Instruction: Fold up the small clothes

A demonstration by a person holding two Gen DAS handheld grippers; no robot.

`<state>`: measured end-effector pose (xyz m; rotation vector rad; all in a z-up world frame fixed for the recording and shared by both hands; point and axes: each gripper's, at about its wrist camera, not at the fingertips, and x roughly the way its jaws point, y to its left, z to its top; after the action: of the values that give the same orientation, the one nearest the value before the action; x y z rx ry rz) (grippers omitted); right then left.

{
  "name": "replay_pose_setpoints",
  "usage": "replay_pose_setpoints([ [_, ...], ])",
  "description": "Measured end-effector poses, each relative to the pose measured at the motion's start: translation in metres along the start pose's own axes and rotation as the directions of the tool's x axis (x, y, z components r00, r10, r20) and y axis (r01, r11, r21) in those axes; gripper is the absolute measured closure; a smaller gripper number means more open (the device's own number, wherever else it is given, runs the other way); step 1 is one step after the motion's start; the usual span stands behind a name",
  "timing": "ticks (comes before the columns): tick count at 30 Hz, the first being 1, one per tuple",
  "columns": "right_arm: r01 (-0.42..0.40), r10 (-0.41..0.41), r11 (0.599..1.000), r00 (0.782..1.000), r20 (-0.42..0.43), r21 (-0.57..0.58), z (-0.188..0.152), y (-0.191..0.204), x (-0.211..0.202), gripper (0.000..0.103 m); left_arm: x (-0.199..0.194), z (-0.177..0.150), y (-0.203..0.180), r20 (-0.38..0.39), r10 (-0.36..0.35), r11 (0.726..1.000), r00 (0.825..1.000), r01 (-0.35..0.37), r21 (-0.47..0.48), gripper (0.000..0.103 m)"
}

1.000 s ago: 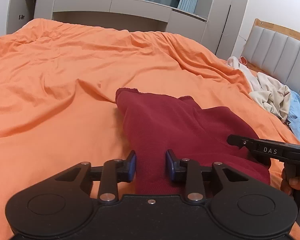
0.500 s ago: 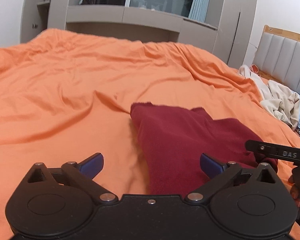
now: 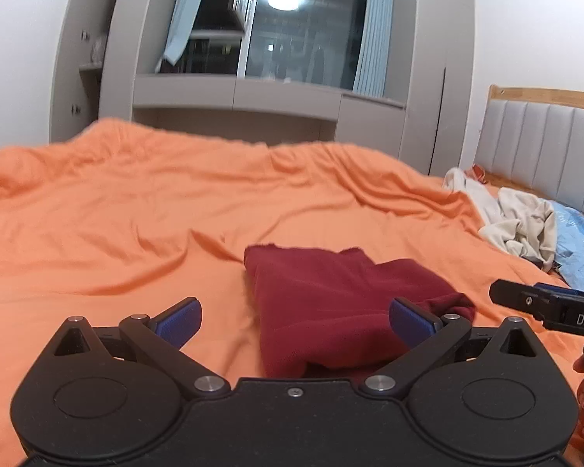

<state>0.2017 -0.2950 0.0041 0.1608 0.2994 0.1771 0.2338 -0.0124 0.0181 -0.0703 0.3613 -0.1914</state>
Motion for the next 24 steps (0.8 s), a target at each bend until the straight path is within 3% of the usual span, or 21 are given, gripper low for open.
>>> replay_pose_setpoints([
  [5,0.014,-0.014,1.0,0.999,0.031,-0.015,-0.02,0.003,-0.048,0.0,-0.047,-0.021,-0.013,0.061,0.015,0.999,0.998,-0.017,0.037,0.001],
  [13,0.046,-0.04,0.997,0.994,0.098,-0.069,-0.042,0.019,-0.102,0.0,-0.088,-0.058,-0.022,0.046,0.022,0.999,0.999,-0.024,0.042,0.001],
  [24,0.067,-0.06,0.995,0.995,0.085,-0.072,-0.057,0.023,-0.114,0.0,-0.102,-0.074,-0.017,0.026,0.032,0.999,0.999,-0.033,0.039,0.001],
])
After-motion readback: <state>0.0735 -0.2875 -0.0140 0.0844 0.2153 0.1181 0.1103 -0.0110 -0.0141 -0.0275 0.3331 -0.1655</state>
